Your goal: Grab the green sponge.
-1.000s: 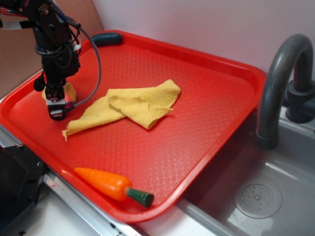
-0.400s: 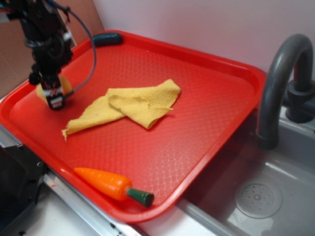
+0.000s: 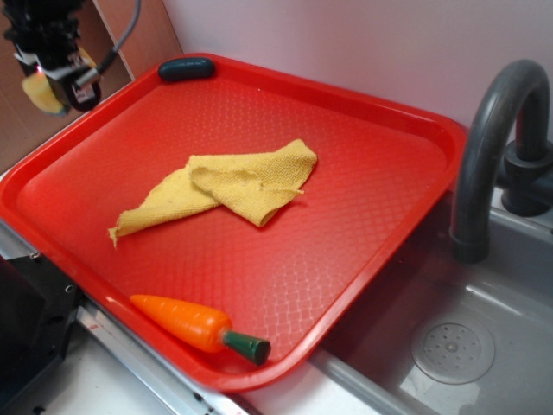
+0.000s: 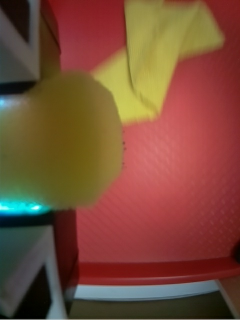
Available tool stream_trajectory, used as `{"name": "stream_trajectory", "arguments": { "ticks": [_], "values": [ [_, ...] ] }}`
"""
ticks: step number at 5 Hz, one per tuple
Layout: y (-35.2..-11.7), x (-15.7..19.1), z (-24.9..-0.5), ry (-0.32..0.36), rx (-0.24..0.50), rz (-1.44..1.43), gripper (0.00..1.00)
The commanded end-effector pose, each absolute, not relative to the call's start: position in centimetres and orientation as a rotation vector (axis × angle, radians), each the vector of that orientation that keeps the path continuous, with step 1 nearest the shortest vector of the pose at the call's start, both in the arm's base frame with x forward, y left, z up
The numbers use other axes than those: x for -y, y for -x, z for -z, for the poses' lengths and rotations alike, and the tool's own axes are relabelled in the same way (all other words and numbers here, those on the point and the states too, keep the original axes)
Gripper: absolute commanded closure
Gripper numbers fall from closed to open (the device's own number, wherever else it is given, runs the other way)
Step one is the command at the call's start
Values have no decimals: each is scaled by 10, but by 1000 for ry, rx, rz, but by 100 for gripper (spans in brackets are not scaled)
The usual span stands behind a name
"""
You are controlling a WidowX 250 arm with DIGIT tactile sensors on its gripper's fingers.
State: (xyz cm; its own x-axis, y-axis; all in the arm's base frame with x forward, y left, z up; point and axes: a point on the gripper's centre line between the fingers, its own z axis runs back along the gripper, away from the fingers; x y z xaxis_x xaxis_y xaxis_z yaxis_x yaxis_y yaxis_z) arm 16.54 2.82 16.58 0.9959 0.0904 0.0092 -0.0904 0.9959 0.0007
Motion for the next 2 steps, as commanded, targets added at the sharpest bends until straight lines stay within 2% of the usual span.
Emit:
{"name": "stream_trajectory", "arguments": {
  "ticks": [1,2],
  "values": [
    [-153,9,-254,116,154,-142,100],
    [-164,-14,-238,116,118,-123,100]
  ]
}}
